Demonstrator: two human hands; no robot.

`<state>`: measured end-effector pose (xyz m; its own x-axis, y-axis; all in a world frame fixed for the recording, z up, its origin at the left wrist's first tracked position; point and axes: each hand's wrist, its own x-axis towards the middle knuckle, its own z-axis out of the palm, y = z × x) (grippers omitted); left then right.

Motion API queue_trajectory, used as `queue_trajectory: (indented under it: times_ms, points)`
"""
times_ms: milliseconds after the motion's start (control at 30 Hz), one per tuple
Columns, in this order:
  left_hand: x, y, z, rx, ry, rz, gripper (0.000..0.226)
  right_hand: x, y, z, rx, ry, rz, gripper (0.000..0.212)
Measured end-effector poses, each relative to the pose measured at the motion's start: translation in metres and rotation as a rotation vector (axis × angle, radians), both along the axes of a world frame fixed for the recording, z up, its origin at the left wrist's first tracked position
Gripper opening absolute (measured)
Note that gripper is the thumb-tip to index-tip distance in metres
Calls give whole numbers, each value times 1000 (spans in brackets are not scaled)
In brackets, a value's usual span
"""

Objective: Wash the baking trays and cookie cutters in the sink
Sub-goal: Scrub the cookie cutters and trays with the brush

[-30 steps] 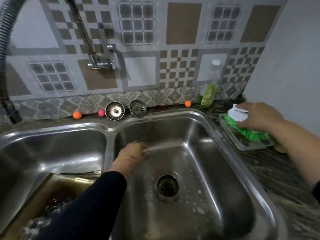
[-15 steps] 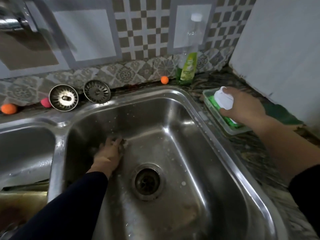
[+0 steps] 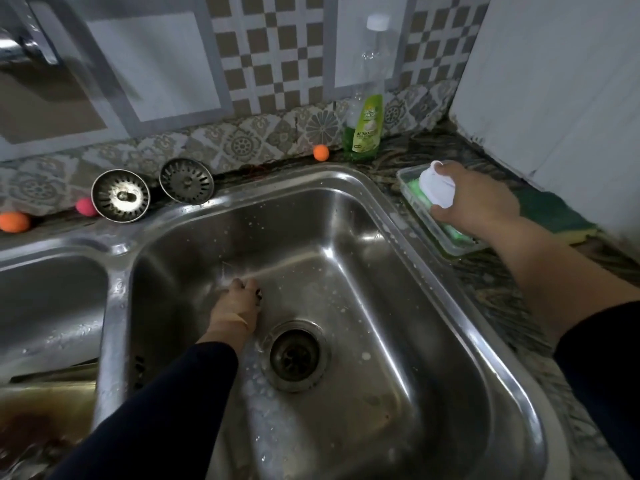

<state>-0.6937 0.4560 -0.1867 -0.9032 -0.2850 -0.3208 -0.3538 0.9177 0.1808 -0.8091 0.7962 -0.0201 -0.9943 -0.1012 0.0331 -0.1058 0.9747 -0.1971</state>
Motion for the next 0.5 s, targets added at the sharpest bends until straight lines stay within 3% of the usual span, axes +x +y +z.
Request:
queue_trajectory:
  times_ms: [167,300,367,500]
  points:
    - [9,27,25,398,260,224,47,2,-2,10,-18,-45,-17,76]
    - [23,51,51,1009,483,440,42,31,-27,44,-121,113,39,76]
    - [32,60,63,1155,553,456,38,66,-51,52,-161,130,136,74]
    - [59,70,86,1297,579,415,31,151,-101,24,-187,-43,386,73]
